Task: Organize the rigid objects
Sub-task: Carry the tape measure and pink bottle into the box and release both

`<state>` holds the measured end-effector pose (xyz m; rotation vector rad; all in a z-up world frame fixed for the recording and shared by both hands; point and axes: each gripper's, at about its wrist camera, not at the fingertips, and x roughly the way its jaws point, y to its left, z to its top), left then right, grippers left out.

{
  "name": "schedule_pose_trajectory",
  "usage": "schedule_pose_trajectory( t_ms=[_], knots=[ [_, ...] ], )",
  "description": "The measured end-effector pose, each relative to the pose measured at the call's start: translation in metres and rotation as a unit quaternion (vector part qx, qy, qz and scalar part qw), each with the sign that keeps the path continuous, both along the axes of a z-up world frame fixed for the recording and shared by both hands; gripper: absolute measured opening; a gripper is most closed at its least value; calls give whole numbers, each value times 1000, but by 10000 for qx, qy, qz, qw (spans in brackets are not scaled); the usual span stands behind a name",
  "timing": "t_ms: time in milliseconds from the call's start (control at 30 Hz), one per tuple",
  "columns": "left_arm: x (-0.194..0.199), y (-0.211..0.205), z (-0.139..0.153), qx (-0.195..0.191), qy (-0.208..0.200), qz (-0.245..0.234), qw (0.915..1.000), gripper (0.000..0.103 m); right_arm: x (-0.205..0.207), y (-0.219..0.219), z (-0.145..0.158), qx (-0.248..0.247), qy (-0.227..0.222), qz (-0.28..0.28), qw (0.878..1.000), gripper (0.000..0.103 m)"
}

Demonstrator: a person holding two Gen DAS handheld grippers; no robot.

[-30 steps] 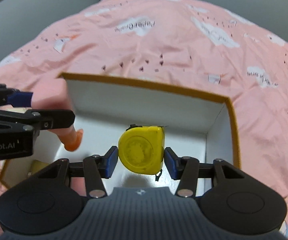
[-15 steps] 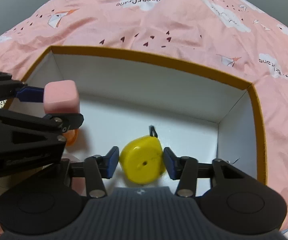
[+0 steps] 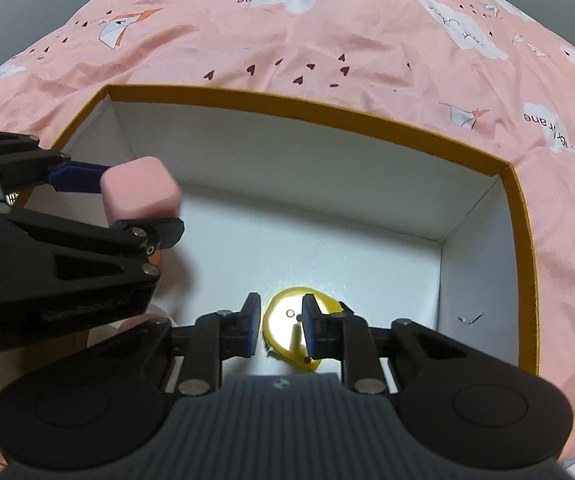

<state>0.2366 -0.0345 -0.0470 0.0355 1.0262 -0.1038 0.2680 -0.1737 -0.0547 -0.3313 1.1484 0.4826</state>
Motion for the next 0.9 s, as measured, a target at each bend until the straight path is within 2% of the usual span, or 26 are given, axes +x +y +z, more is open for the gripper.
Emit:
schedule_pose_trajectory(
  t_ms=[167,267,367,500,600,633,767,900],
  knots=[
    [-5,16,11,-513,-152,142,9985,76,-1,-2,-1,-59,82,-35,9999,33],
    [-12,32,23,-1013,-320,219,9941,72,0,-4,-1,-101,175,-112,9997,45],
    [-19,45,35,-1325,-483,319,9895,70,-1,-5,-4,-181,290,-106,9994,55],
    [-29,66,45,-1496,-732,637,9840,62,4,-1,-13,-534,400,-32,9978,55],
    [-34,80,48,-1453,-814,939,9816,58,15,1,-23,-480,759,-70,9959,55],
    [-35,83,48,-1454,-812,971,9812,57,19,3,-27,-473,881,-77,9950,55],
    [-39,91,40,-1583,-663,1006,9800,45,29,9,-38,-554,1148,-128,9918,54],
    [-42,96,29,-1832,-529,1023,9763,34,37,17,-40,-542,1166,-71,9917,43]
  ],
)
